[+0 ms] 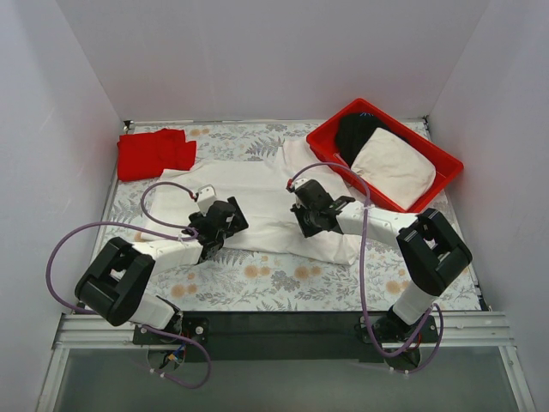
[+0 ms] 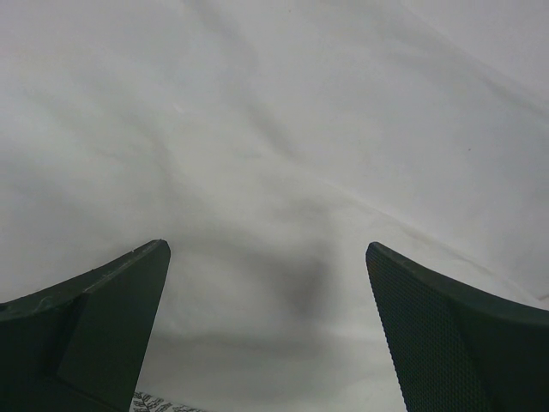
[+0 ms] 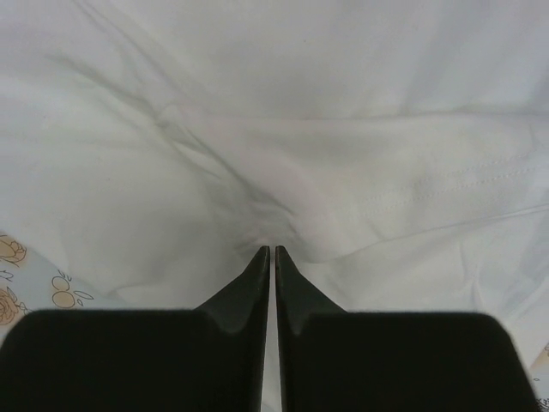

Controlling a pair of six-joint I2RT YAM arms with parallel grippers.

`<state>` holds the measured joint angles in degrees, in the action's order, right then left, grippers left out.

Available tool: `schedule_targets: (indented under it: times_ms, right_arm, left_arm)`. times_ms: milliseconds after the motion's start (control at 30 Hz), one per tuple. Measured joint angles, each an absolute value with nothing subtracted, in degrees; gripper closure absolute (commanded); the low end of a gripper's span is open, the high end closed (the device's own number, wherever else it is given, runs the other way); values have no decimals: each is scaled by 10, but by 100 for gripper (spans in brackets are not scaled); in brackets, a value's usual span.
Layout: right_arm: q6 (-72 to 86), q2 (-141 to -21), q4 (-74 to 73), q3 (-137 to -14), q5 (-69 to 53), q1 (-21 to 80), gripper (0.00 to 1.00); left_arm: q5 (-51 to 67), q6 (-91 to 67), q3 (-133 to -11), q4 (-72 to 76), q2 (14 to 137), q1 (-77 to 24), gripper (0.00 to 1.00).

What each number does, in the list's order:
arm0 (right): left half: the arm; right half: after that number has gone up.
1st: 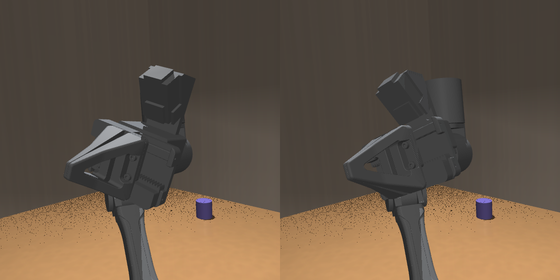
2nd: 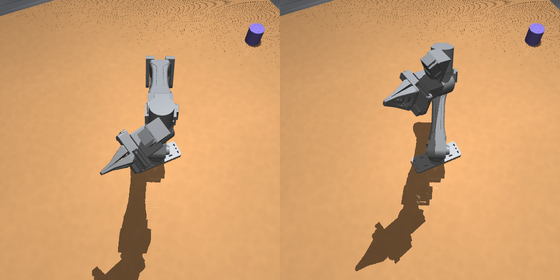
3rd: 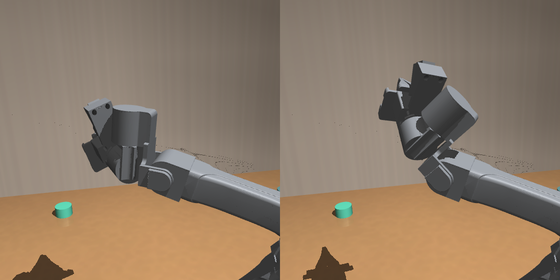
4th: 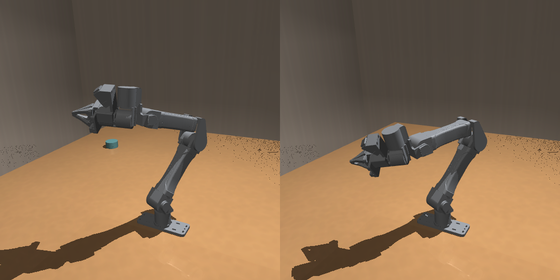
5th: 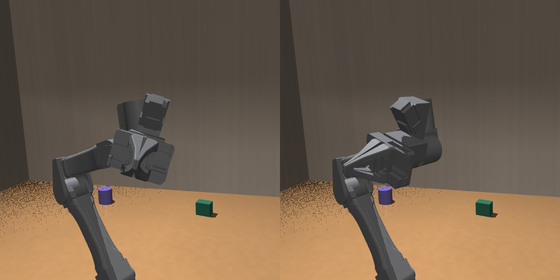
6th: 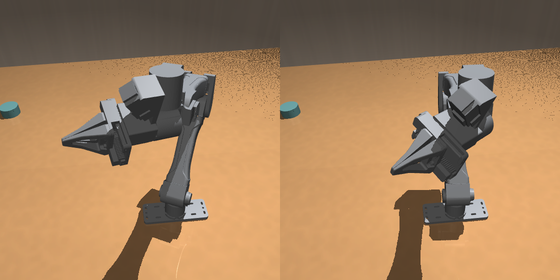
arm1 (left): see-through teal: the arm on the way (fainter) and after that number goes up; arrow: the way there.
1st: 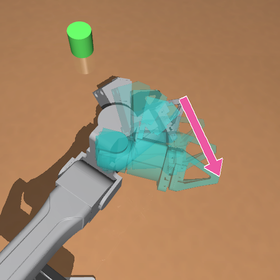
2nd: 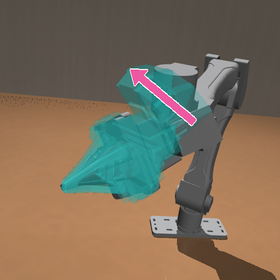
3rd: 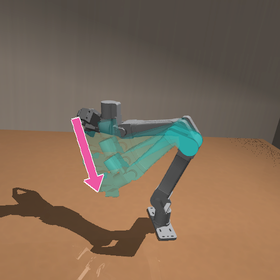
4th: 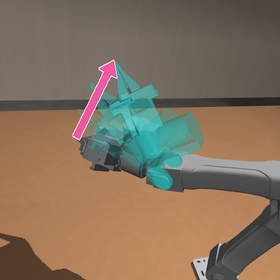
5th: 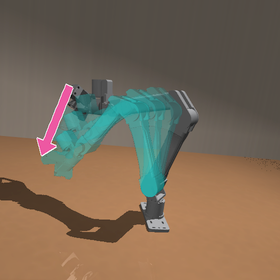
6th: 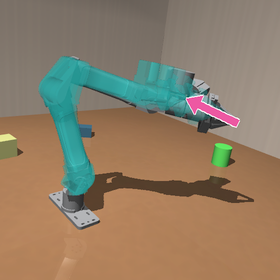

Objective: Fold and stack the t-shirts
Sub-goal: Fold the tshirt

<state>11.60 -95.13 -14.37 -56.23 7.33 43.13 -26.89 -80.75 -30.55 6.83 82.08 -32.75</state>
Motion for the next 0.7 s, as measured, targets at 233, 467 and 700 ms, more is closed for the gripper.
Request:
schedule_targets:
  times_ms: [233,467,700]
  right_arm:
    - [118,-950,-151,-566,66,432,73]
    - [117,-947,-149,-562,55,432,64]
    - [116,-948,-147,-557,45,432,65]
  left_arm:
    - [-273,-810,-299,81,821,-328,9]
    - [-274,-810,-298,83,821,-328,9]
    - [-275,-810,-297,86,821,-328,9]
